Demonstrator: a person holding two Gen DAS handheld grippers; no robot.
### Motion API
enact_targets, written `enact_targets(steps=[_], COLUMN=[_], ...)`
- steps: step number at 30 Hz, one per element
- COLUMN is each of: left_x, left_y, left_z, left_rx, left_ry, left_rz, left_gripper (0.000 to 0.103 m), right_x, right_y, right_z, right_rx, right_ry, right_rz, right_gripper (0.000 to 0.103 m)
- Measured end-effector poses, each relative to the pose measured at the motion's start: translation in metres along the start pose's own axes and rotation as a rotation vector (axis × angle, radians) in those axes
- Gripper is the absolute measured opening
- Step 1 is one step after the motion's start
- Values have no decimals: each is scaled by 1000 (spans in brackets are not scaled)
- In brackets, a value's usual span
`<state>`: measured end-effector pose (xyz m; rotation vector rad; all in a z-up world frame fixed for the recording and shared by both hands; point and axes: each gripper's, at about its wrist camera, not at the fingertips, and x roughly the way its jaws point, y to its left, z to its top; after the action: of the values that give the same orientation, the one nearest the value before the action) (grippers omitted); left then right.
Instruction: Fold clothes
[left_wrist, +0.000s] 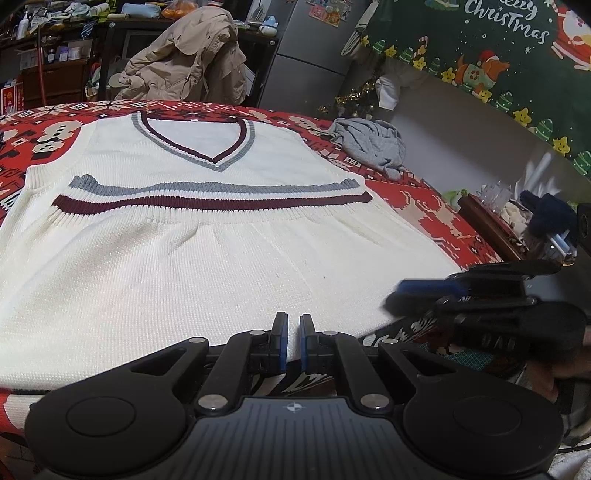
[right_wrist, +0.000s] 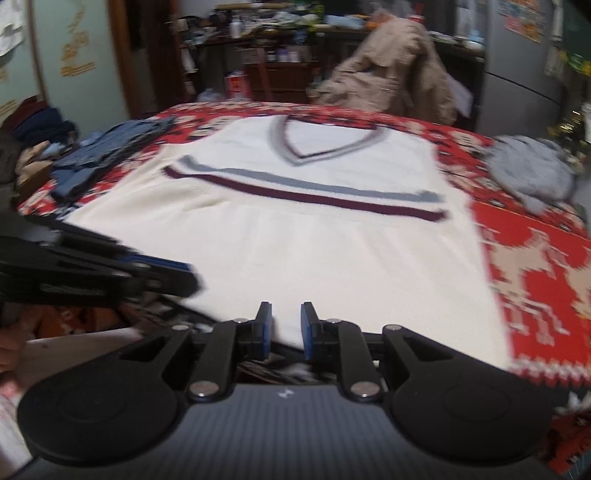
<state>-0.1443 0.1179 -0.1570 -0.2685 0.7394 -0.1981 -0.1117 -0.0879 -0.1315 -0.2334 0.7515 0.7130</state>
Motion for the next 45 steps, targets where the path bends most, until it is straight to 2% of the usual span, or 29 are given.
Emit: enact_targets(steps=[4,7,13,17,21,25,29,36,45], left_x=[0,0,-4,-3,15,13,1,-20,-50], left_y=[0,0,-15,-31,-39,-36,-21,25,56], left_z=[0,0,6,13,10,6,4,4,-4], left_rx=[-8,-5,55,87,135,145,93,-98,-94], left_ry=[-3,-1,-15,-16,35,38,32,20,10], left_rz=[-3,-1,43,-5,34,45,77,101,207], left_gripper=[7,7,7,7,7,7,7,7,7], right_x=[-11,-14,-3,-1,-2,-2,-2,-2,-2], right_y=[-32,-49,-42,-35,-38,-39,-40,-42,-41], right_z=[-3,-4,-9,-10,-11,-11,-11,-11,-11], right_rx=[91,163,175,157,169,171,172,168,162], right_ry=[-15,-33,-38,-44,-47,-49,-48,-48,-45], right_rz=[-78,-86,-92,-101,-90,-86,-83,-78,-76], right_gripper=[32,33,33,36,36,36,36,36,36])
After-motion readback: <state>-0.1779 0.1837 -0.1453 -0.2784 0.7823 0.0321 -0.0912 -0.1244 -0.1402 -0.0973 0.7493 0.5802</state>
